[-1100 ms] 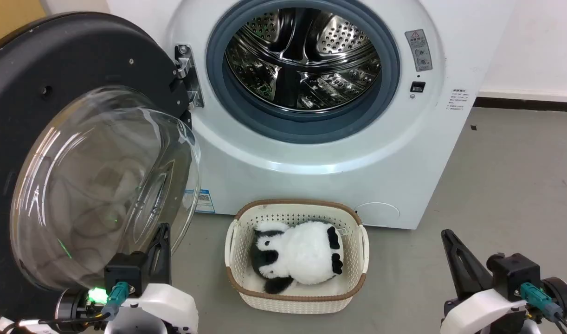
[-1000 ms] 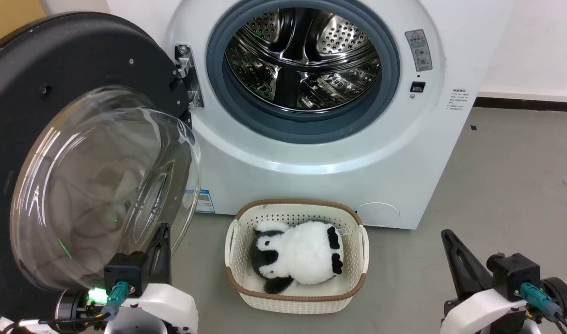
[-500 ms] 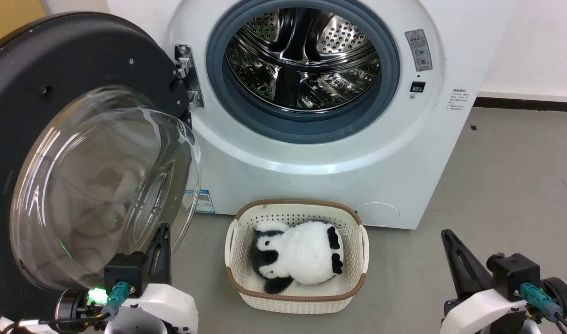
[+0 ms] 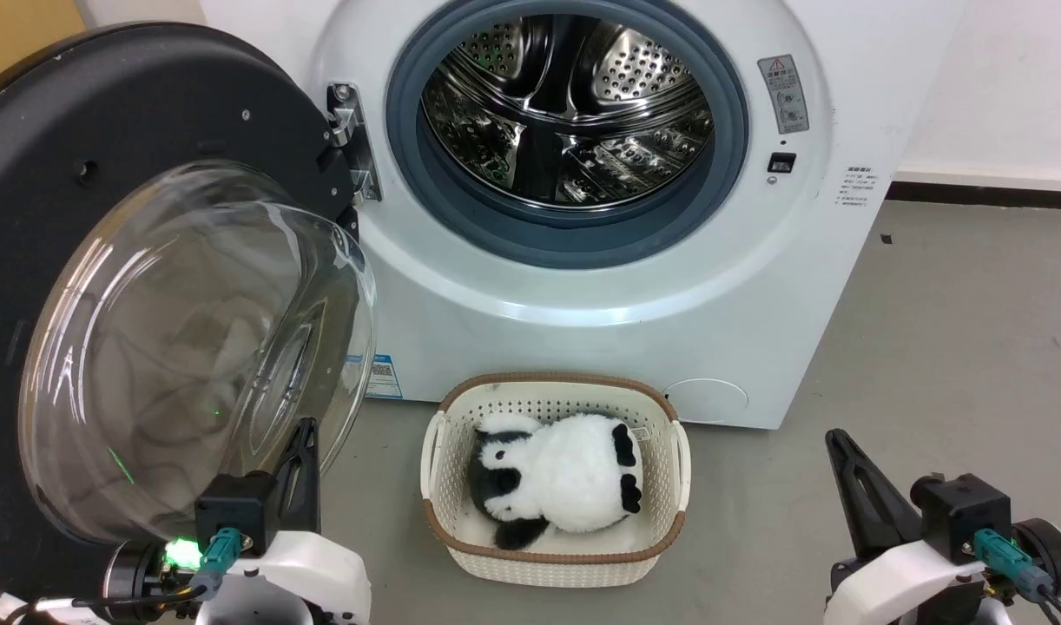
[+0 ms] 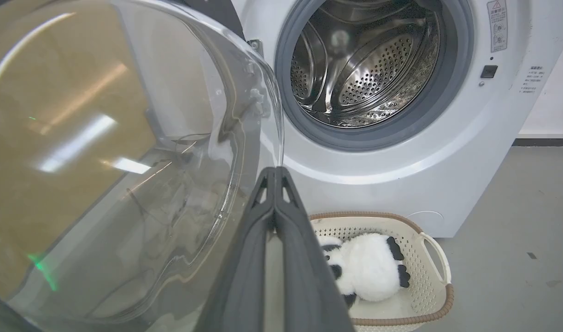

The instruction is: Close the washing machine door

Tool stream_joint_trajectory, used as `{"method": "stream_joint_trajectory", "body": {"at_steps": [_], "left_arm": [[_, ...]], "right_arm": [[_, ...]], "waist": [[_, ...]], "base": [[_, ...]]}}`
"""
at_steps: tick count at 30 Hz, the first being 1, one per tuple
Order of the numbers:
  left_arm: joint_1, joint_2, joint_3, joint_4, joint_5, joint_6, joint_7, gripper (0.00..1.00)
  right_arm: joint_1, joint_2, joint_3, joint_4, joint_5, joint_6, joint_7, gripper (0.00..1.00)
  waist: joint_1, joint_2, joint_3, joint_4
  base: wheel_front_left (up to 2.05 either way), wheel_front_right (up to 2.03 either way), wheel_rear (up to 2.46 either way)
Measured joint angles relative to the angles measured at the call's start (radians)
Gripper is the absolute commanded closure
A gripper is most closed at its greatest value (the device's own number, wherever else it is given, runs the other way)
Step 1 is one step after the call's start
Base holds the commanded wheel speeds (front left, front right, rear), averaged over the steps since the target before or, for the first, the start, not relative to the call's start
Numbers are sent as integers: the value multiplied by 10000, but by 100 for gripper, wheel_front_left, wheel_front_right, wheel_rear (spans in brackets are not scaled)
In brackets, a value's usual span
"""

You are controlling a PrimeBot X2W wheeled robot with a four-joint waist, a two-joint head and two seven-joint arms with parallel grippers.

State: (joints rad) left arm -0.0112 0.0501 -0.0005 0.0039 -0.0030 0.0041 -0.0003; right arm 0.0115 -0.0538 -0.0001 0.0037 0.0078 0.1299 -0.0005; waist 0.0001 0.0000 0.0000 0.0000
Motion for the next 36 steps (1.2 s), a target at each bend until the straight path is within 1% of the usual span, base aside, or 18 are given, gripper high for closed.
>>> {"method": "stream_joint_trajectory", "body": {"at_steps": [19, 20, 30, 31, 32, 36], "left_arm": [[1, 0, 0, 0, 0, 0, 0, 100], [1, 0, -4, 0, 0, 0, 0, 0], [0, 0, -88, 13, -2, 119, -65, 0], [0, 0, -107, 13, -2, 150, -98, 18], [-1, 0, -125, 13, -2, 184, -109, 100], [-7, 0, -178, 8, -4, 282, -192, 100]], "right_arm": [[0, 0, 0, 0, 0, 0, 2, 100], [0, 0, -4, 0, 0, 0, 0, 0], [4, 0, -82, 13, 58, 0, -61, 0], [4, 0, -102, 13, 94, 0, -96, 0], [4, 0, -123, 13, 111, 0, -104, 0], [4, 0, -201, 17, 150, 0, -190, 0]], "waist": [[0, 0, 0, 0], [-1, 0, 0, 0], [0, 0, 16, 0], [0, 0, 19, 0], [-1, 0, 21, 1], [-1, 0, 33, 9]], "base": [[0, 0, 0], [0, 0, 0], [0, 0, 0], [0, 0, 0], [0, 0, 0], [0, 0, 0]]}}
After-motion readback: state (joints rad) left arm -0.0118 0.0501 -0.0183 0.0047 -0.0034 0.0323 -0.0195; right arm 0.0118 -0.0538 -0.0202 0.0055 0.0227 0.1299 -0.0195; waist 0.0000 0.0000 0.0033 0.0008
